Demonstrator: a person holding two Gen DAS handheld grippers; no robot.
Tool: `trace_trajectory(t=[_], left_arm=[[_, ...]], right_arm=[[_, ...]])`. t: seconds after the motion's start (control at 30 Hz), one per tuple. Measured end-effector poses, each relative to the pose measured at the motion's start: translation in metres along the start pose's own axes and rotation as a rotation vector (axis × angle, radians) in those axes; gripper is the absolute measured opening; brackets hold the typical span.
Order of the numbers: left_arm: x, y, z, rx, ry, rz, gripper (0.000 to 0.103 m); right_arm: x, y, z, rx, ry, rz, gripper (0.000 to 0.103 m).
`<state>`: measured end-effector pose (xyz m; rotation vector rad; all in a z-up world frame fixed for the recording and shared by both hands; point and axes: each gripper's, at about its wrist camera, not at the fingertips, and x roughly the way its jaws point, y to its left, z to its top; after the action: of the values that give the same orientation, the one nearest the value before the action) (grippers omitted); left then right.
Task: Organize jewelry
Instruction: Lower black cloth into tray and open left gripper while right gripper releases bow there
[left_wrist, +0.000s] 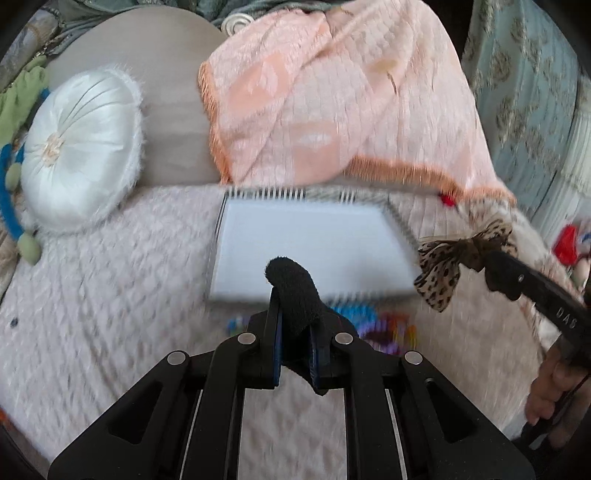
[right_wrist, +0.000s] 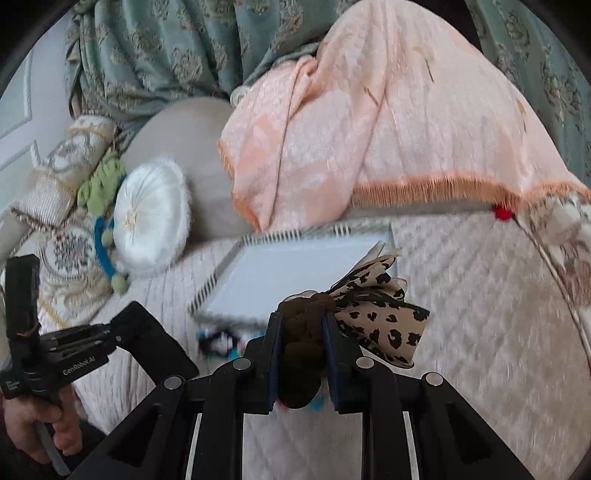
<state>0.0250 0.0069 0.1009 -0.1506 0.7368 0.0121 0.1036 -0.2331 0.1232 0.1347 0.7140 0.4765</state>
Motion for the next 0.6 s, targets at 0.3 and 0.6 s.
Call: trace_trajectory(t=[0.3,0.6], left_arm=[[0.091,0.031,0.049,-0.073,0.011,-0.021,0.010],[0.161,0.047,0.031,-0.112,0.164,0.042,0.010]], right_arm=[[0.089,-0.036,0.017,0.094,0.032,0.086,0.020],[0.159,-0.057,-0.007,0.209,0.212,0.134,0.020]])
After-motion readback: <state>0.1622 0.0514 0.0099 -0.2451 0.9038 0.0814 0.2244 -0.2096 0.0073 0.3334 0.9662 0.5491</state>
